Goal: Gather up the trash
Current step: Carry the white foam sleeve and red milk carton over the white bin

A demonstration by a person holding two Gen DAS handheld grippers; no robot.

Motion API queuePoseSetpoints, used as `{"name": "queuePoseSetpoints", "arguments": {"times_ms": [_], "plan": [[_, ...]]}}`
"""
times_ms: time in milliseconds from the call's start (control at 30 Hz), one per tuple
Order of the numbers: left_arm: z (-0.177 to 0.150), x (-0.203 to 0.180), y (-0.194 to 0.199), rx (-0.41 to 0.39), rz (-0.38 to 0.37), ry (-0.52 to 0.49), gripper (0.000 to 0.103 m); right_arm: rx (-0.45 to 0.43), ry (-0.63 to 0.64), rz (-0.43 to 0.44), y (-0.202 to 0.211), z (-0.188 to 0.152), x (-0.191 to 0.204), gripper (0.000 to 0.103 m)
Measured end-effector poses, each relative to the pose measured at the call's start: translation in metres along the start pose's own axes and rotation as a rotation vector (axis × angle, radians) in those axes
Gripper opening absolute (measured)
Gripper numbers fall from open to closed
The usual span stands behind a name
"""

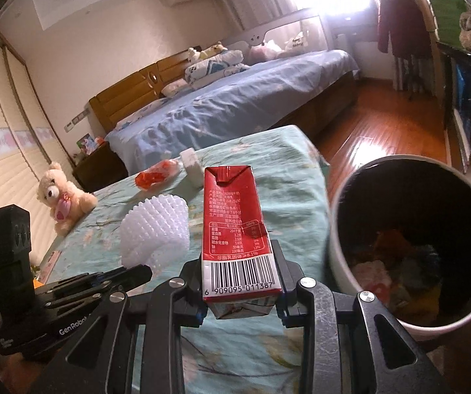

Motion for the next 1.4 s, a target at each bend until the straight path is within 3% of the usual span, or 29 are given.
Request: {"name": "queuePoseSetpoints", "arguments": {"times_ms": [933,1400], "plan": [[0.037,-0.105,-0.025,0.008,-0.106,-0.2,0.011,-0.107,-0.102,-0.111,0.058,0.016,-0.083,0.031],[0.045,-0.135,-0.034,0.02,-0.127,-0.255,0.011,-0.123,-0.145,-0.142,0.067,0.021,-0.115,0.031]]}}
Point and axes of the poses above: each gripper's, at about its wrist camera, not at the fingertips, and y roughly against the way its jaws point, x to its left, z to its top, the point moved 1 cm from there along -y, roughly the way its jaws point, and after that the axes turned 14 degrees about -y, right-handed, at the moved point
